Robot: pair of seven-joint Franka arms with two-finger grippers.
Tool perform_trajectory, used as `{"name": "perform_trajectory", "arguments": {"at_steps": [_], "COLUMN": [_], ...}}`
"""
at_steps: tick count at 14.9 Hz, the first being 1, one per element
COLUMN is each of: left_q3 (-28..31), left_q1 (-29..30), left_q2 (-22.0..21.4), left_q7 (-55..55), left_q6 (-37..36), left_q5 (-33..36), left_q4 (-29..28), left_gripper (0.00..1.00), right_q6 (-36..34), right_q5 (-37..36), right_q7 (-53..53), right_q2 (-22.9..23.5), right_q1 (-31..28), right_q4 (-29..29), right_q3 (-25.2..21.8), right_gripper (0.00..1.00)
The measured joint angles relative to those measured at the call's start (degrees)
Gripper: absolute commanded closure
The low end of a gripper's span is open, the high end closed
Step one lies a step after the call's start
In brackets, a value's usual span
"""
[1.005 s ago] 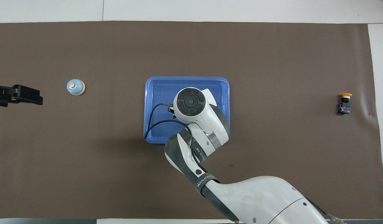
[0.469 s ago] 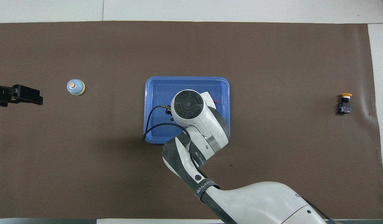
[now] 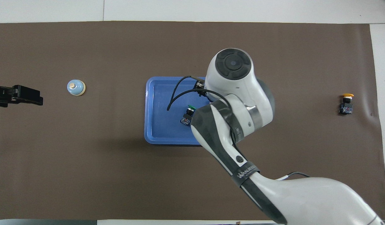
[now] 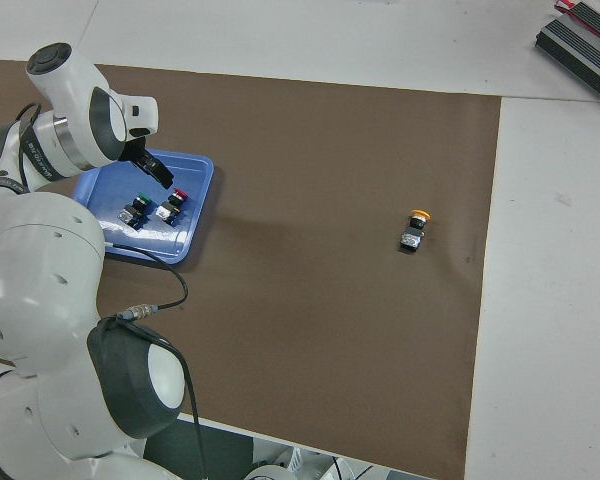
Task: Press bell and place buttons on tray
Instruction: 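Set the green button beside the red one and release, then move the right gripper to the yellow button and grasp it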
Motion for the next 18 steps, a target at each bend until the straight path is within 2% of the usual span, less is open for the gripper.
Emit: {"name": "perform_trajectory", "arguments": {"at_steps": [4,10,13,16,18], "left_q3": [0.0,0.0,0.0,0.0,0.0], "left_q1": [0.0,0.0,0.0,0.0,0.0], "left_q2": [0.0,0.0,0.0,0.0,0.0], "left_q7": [0.0,0.0,0.0,0.0,0.0], "left_q6": [0.0,0.0,0.0,0.0,0.0], "left_q5": [0.0,0.0,0.0,0.0,0.0], "left_q4": [0.0,0.0,0.0,0.0,0.0], "left_gripper": [0.00,0.00,0.00,0.00,0.00], "right_q6": [-5.7,-5.2,1.5,13.9,19.3], "right_q5": [-3.1,-6.2,-8.6,-9.7,-9.7], "right_q7": [-12.6,-40.8,-47.1,-49.4,-49.7], "right_q2": [-3.7,-4.0,-4.4,-5.5,-5.7], "right_q1": [-9.3,-26.9,-34.0,-38.8,-41.1], "right_q4": [-0.1,-1.7,-6.0,-15.2,-19.7], "right_q3": [-0.2,-0.4,-0.4,-0.4,-0.4], "right_gripper": [0.00,0.00,0.00,0.00,0.00]}}
